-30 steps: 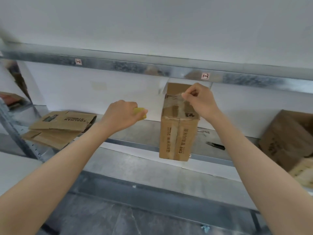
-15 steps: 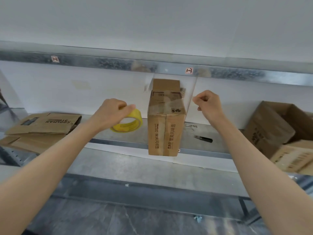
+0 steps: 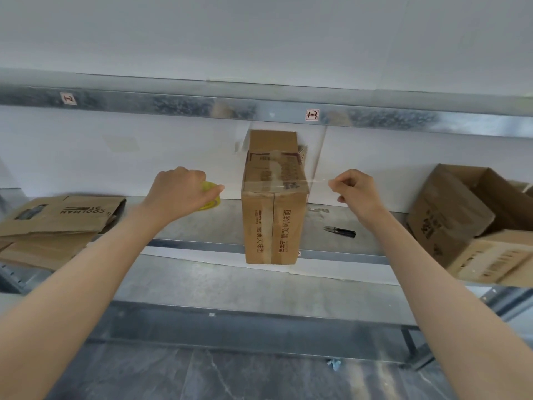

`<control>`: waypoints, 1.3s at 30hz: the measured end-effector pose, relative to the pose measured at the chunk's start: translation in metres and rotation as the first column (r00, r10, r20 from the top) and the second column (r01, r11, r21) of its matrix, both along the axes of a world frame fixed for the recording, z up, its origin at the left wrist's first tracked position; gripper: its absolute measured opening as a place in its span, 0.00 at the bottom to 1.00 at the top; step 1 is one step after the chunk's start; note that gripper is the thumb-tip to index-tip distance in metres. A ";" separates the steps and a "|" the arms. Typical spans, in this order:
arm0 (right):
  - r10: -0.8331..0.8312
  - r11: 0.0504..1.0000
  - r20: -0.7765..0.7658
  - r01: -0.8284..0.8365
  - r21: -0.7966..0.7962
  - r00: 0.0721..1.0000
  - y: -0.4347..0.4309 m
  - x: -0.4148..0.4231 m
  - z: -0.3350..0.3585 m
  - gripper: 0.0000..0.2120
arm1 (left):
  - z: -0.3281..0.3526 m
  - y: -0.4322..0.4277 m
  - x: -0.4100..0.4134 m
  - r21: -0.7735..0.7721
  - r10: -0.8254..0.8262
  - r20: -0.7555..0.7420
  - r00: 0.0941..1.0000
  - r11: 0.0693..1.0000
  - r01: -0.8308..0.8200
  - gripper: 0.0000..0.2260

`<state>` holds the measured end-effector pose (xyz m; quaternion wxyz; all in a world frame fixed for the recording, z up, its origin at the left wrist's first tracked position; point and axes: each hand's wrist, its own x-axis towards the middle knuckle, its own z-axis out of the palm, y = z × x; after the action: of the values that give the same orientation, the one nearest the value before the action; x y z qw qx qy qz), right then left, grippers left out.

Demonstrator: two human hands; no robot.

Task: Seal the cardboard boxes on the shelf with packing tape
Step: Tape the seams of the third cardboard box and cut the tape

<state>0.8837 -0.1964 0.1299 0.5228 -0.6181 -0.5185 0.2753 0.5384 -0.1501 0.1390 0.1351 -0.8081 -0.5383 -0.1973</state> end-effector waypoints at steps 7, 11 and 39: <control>-0.017 0.999 -0.023 0.016 -0.037 1.000 0.010 -0.001 -0.017 0.07 | -0.015 0.015 0.004 -0.008 0.009 0.016 1.000 1.000 -0.008 0.20; -0.052 0.998 -0.079 0.048 -0.049 0.996 0.022 -0.004 -0.028 0.08 | -0.027 0.021 0.015 -0.038 0.074 0.084 0.994 0.997 -0.071 0.21; 0.200 0.844 0.689 0.234 -0.482 0.696 0.074 0.089 -0.176 0.25 | -0.095 0.012 0.090 -0.127 0.333 0.616 0.714 0.936 -0.327 0.20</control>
<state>0.9732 -0.1225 -0.0463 0.0871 -0.8006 -0.5759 0.1404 0.6288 -0.1385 0.0441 -0.0229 -0.5869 -0.6884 -0.4256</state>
